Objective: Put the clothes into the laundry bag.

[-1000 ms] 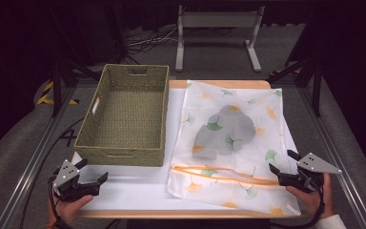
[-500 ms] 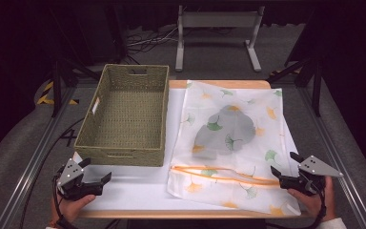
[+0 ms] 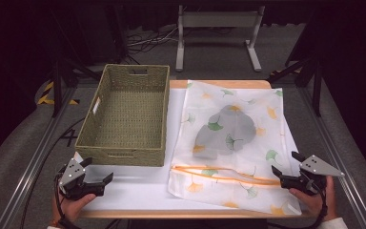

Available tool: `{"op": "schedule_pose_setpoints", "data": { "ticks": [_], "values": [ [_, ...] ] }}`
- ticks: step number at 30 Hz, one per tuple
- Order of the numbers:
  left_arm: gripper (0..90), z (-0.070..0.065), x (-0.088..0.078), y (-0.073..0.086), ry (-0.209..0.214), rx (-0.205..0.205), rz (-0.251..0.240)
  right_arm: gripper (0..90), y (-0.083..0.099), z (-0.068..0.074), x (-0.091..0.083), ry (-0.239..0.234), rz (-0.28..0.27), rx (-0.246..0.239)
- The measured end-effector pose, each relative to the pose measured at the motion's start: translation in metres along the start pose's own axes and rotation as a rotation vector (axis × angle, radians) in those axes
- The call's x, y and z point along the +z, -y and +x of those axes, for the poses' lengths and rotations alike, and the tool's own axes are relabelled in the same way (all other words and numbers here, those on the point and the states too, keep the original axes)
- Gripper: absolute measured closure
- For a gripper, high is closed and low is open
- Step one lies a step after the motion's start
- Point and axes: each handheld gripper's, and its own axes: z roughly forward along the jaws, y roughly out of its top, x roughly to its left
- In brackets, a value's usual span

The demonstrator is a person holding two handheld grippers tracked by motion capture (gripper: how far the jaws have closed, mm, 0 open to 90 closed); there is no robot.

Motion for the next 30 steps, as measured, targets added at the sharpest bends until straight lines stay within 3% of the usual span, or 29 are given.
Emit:
{"op": "schedule_pose_setpoints", "data": {
  "ticks": [30],
  "values": [
    [4.1,0.0002,0.0020,-0.0021,0.004,-0.001,-0.005,10.9,0.0006,0.0024,-0.0017,0.000,0.004,-0.011]
  ]
}}
